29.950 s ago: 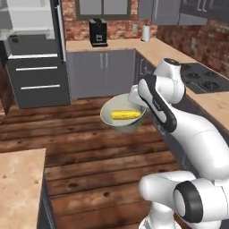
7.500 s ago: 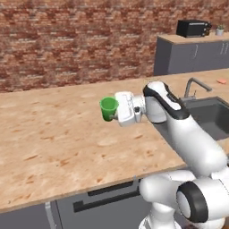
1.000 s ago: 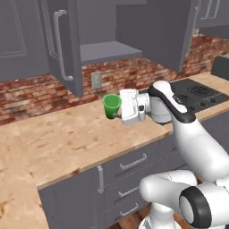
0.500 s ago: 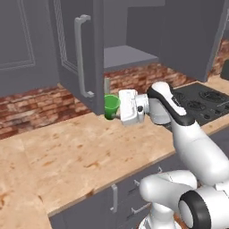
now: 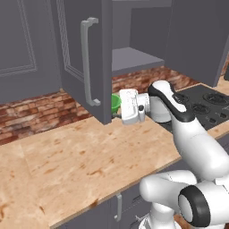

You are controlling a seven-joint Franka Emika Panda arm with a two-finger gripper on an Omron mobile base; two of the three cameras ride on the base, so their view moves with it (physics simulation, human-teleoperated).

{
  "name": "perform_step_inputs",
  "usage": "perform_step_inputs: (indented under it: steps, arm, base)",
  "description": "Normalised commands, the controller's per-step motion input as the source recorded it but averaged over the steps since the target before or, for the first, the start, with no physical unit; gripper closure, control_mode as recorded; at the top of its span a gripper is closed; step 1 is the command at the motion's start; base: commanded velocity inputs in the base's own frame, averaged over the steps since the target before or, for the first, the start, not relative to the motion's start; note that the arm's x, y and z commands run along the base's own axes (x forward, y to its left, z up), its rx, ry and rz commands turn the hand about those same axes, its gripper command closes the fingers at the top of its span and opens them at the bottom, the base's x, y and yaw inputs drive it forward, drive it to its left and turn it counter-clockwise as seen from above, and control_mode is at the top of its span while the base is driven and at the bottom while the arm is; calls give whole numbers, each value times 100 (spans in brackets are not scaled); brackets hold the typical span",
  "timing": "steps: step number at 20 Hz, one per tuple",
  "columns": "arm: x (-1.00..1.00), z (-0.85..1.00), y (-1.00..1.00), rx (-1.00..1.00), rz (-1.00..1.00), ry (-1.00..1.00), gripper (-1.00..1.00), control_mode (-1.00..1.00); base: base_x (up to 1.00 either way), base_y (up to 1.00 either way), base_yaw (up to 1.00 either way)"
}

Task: Move the cup from next to the sink to the open cabinet. Then, move the bowl with the corn to the fridge to clear the area for faucet cleaning.

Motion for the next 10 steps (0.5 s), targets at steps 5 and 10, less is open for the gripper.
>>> perform_step_inputs:
  steps: [5,10]
  arm:
    - [-18,19,-15,3,-2,-2,100,-100]
    - [-8,84,-8,4,-17,-1,100,-100]
  base:
    - [-13,-11,0]
    - [0,0,0]
